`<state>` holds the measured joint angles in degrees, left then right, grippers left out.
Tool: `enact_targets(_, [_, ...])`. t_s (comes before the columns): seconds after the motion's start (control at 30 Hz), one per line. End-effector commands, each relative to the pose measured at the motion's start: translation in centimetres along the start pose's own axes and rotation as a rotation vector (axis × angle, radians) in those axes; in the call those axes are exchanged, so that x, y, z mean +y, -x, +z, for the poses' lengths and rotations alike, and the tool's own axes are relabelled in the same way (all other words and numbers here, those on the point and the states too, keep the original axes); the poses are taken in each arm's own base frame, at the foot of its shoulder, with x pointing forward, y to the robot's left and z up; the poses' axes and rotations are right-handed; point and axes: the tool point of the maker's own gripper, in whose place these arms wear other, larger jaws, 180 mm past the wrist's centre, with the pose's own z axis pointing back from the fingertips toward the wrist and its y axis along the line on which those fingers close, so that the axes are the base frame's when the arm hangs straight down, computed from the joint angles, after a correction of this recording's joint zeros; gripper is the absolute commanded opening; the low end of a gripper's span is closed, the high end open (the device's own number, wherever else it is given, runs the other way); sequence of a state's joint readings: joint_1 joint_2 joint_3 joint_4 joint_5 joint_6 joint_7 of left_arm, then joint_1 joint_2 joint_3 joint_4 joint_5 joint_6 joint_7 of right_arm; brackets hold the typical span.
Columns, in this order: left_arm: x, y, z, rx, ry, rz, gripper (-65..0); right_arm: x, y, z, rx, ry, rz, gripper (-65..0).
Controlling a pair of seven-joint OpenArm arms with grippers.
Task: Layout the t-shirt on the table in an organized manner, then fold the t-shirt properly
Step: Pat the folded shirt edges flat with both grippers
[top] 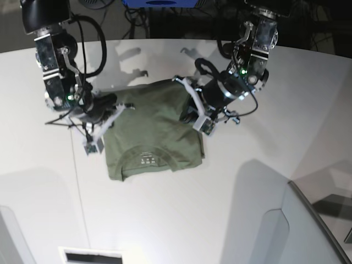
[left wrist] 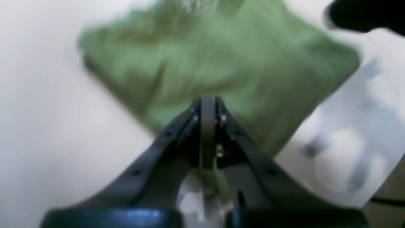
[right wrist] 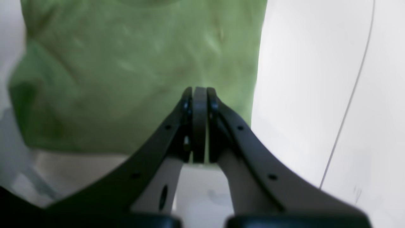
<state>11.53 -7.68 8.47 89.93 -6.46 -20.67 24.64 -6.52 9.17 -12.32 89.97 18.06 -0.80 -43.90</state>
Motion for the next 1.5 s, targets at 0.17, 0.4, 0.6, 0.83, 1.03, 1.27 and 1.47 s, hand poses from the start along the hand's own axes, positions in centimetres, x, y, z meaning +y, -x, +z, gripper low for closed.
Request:
enact_targets(0.17, [3.5,3.0,2.5,0.047,-0.114,0.016,-65.0,-4.4,0.1,0.0,-0.034,0.088,-0.029,-64.4])
enact_targets(0.4, [3.6,5.7,1.8,0.115,-0.107,0.042,-65.0,-5.6,2.7,-1.7,0.008,0.111,-0.049,-64.4])
enact_targets(0.6, [4.2,4.6,-0.3,0.104,-0.111,0.065,-65.0,-4.7,3.6,-2.1,0.029,0.094,-0.031,-64.5])
enact_targets(0.83, [4.8,3.5,-3.3,0.112,-0.084,0.037,-65.0,-2.5,4.4,-2.4,0.049,0.05,0.017,-64.7])
enact_targets(1.03, [5.0,3.1,-4.9,0.071,-0.071,0.03,-65.0,-1.4,5.2,-2.3,0.062,0.026,0.036,-64.7])
enact_targets(1.27, [6.3,2.1,-5.8,0.067,-0.086,0.03,-65.0,-0.6,5.4,-1.5,0.05,0.011,0.04,-64.7])
enact_targets(1.47, [6.3,1.1,-5.8,0.046,-0.085,0.02,-65.0,-1.1,5.3,-1.4,0.049,0.02,0.037,-64.7])
